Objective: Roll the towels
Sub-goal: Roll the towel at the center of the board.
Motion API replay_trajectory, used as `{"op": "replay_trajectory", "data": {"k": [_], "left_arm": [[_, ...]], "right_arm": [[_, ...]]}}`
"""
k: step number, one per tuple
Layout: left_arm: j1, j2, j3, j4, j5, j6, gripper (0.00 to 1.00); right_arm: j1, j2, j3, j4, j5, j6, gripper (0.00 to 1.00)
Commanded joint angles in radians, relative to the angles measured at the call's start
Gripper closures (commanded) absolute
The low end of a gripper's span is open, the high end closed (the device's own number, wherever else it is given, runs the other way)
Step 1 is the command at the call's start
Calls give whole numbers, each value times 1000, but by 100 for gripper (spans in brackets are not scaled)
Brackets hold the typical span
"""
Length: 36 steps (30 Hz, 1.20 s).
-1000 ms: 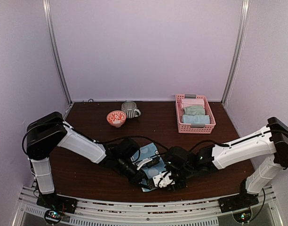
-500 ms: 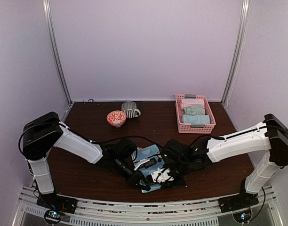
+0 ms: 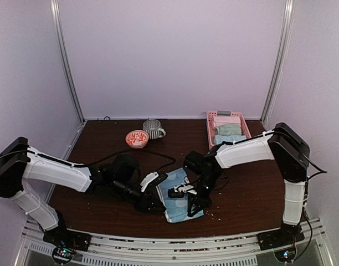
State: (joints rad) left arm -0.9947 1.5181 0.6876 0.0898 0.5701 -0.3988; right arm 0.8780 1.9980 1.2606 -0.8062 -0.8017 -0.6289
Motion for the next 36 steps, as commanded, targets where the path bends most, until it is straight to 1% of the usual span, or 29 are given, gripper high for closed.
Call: {"op": "replay_trajectory", "data": {"k": [1,4,6,8,11,14,16,20,27,36], "left_arm": [[-92,-100,17,-43,-298,139,62],[-195,-89,107,-133,-463,239,60],[-265,-35,193,-223,-558,313,60],[-322,69,292,-304,-631,390,60],[-377,205,406,-398,-696,479,60],[-396,307,481,-456,-696,541,66],[-398,346,494,-465,-714,561,68],[-398,364,484,-447,-757,586,67],[-398,340,437,-427,-799,586,63],[-395,329,398,-408,-808,584,62]], "right_arm": [[-46,101,99,-189,-99,-22,100],[-54,150,151,-255,-110,-34,100],[-54,165,164,-265,-101,-21,100],[-54,173,172,-264,-88,-2,100],[-56,178,177,-264,-70,8,100],[-55,171,170,-254,-62,15,100],[-56,171,169,-250,-62,17,100],[-55,172,169,-248,-69,17,100],[-55,175,167,-248,-79,10,100],[-56,185,164,-251,-82,0,100]]}}
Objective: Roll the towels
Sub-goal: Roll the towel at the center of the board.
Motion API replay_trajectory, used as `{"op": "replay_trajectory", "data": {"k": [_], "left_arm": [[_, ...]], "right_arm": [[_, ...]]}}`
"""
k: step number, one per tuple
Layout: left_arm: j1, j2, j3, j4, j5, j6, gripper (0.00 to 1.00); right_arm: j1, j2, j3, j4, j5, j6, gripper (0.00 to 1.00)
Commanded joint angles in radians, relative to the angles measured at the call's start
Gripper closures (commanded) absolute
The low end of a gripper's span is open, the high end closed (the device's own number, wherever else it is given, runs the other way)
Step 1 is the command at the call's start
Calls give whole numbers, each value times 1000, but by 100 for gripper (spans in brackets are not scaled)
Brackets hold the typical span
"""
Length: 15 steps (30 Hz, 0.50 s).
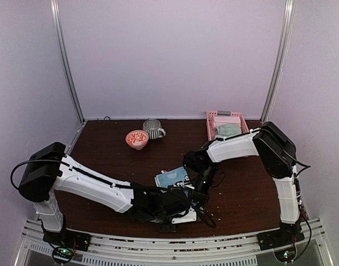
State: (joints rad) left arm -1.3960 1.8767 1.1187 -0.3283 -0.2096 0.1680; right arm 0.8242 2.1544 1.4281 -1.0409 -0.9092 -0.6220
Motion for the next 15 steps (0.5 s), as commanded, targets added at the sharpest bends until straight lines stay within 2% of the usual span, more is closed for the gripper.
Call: {"op": "replay_trajectory", "data": {"k": [1,10,15], "left_arm": [[6,-23,-34,3,-25,17,63],[7,43,-44,-34,-26,-5,70],[6,83,-44,-62,-68,-8,78]], "right_arm": [[-2,29,-2,-16,25,-7,100],[-3,31,2,-36,-3,-13,99],[-22,25,33,-101,-47,-49,92]]}}
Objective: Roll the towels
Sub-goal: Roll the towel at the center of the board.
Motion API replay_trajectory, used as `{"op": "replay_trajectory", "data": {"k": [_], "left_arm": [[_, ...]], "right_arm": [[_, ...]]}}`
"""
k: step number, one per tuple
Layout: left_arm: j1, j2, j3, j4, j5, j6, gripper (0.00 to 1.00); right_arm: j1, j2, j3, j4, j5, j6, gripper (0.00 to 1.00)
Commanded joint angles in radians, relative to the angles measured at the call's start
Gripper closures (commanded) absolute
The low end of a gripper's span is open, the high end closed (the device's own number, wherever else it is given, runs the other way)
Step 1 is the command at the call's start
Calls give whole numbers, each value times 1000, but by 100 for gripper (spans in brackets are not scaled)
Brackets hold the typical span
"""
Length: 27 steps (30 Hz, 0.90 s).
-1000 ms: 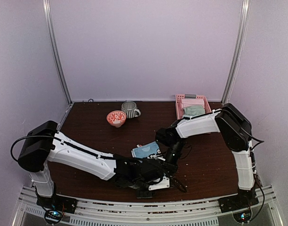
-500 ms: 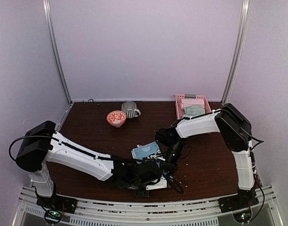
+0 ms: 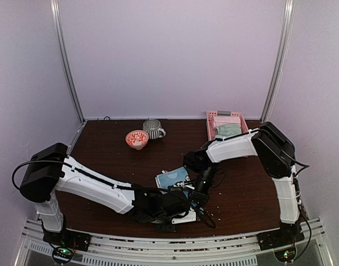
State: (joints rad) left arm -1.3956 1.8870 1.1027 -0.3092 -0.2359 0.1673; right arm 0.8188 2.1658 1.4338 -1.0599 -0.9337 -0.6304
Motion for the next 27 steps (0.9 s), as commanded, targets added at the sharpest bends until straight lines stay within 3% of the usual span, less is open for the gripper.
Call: {"op": "replay_trajectory", "data": {"k": [1,6,12,14,20,27], "left_arm": [[6,78,-27,-82,-48,-10,80],[15,53,-40,-63,7,-31,93],[86,-45,-89,40,256,-79,99],[117,-63,-107,89,358,-107,100],[218,-38,-127,162,618,-175,100],[332,40,-142,284,973,-301,100]], "right_arm": [[-24,3,38,-106,-37,-63,89],[-115,-91,99,-292,-95,-224,74],[-256,-260,68,-278,-45,-198,75],[-280,-349,16,-205,-25,-167,76],[-273,-686,-300,216,104,-17,78],[-129,-921,-549,357,299,-139,78]]}}
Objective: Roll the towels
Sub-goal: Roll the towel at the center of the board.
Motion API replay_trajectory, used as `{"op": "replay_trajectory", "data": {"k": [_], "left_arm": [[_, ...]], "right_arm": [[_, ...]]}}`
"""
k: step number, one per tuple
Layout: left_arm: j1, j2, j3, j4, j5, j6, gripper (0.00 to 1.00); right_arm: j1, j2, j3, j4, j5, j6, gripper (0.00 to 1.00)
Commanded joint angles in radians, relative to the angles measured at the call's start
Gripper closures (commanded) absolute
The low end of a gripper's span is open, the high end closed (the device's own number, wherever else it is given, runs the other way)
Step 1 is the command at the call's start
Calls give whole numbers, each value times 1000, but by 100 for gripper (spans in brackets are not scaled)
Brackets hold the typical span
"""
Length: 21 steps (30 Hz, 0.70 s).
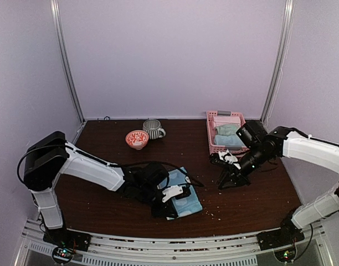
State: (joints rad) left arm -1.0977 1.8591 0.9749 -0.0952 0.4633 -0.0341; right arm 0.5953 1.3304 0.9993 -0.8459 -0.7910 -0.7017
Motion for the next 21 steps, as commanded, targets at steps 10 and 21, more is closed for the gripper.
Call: {"op": "replay_trajectory", "data": {"k": [10,21], "left_arm": [[64,168,38,116,488,-229,100],[79,170,39,98,485,-250,100]], "right_arm": [[468,-20,-189,310,458,-61,72],[648,159,-221,496,709,-68,67]]}}
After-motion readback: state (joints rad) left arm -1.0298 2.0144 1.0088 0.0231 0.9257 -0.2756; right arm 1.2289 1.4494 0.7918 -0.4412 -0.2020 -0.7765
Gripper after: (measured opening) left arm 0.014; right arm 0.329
